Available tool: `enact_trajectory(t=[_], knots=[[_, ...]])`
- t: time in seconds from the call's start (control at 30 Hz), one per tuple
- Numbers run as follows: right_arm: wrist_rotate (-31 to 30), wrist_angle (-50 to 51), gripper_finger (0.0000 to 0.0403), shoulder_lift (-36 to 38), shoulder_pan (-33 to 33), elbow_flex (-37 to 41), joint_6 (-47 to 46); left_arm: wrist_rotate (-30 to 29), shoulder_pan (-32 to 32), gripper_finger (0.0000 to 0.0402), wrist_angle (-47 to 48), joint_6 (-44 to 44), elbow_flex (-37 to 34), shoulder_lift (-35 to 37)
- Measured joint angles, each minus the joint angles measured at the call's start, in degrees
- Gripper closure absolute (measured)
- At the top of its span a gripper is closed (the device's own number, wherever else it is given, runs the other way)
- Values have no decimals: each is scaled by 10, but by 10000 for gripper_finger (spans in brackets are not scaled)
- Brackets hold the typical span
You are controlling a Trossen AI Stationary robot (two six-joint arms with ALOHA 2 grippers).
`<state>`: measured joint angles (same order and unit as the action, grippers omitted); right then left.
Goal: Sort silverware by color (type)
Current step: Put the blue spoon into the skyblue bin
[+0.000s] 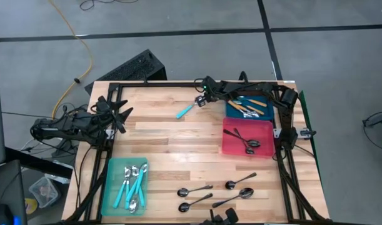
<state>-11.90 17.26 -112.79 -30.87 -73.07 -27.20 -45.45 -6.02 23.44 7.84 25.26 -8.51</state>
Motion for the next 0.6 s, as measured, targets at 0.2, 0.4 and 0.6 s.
enact_trajectory(t=[0.2,0.4,0.6], knots=[[0,3,387,0,3,1,0,0,0,196,0,0,0,0],[1,7,387,0,5,1,38,0,0,196,0,0,0,0],[22,7,387,0,-8,1,51,0,0,196,0,0,0,0]])
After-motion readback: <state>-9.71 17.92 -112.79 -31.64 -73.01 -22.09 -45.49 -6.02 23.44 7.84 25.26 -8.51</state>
